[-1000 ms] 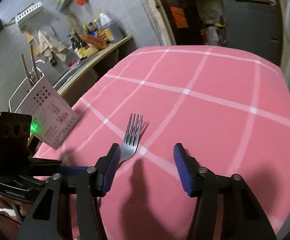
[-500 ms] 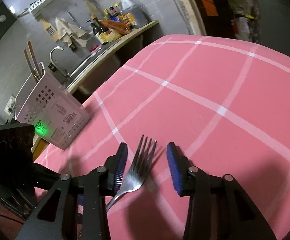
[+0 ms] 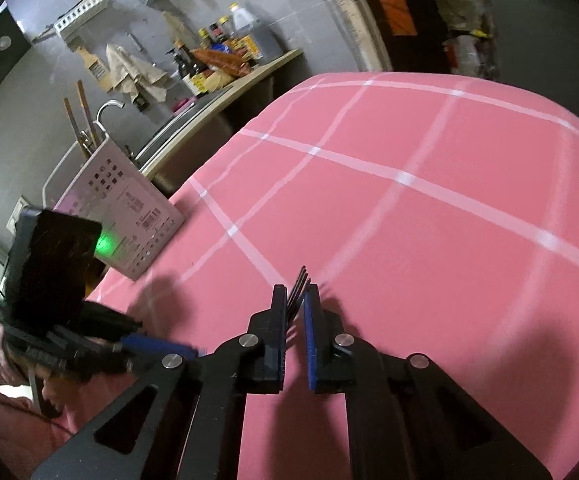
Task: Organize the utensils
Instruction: 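Lift the fork with the right tool while the left tool grasps and lifts the spoon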
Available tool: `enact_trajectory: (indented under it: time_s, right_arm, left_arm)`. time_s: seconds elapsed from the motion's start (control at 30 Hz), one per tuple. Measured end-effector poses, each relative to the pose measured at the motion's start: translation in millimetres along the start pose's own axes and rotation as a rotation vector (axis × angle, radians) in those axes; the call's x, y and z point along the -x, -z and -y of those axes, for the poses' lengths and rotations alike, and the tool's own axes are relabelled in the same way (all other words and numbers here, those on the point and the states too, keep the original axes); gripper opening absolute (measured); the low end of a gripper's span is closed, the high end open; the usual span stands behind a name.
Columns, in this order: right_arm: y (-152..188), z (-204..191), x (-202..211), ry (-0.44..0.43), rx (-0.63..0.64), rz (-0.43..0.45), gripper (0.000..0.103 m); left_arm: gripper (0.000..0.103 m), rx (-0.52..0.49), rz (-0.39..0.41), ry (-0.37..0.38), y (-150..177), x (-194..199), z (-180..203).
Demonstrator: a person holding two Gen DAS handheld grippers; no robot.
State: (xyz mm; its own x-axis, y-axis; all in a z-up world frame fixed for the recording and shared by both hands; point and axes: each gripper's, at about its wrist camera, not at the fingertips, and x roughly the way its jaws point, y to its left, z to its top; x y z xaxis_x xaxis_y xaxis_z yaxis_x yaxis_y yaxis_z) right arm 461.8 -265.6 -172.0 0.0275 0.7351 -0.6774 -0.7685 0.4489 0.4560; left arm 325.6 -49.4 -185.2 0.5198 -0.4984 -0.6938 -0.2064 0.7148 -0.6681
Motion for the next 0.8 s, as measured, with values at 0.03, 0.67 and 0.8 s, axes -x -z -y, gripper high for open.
enact_trajectory:
  time_s: [0.03,0.67,0.8]
  right_arm:
    - [4.7,1.8,8.6,0.002,-0.01,0.012,0.007]
    - [96.2,3.4,67.3,0.055,-0.211,0.067,0.006]
    - [109.4,-1.3,67.0,0.07,-0.262,0.089,0.006]
  left_arm:
    - [0.014,0.002,-0.004,0.0,0.3,0.1,0.6]
    - [0.014,-0.123,-0.086,-0.171,-9.5,-18.8,37.3]
    - [0.01,-0.252,-0.083,-0.298,-4.9,-25.2,59.3]
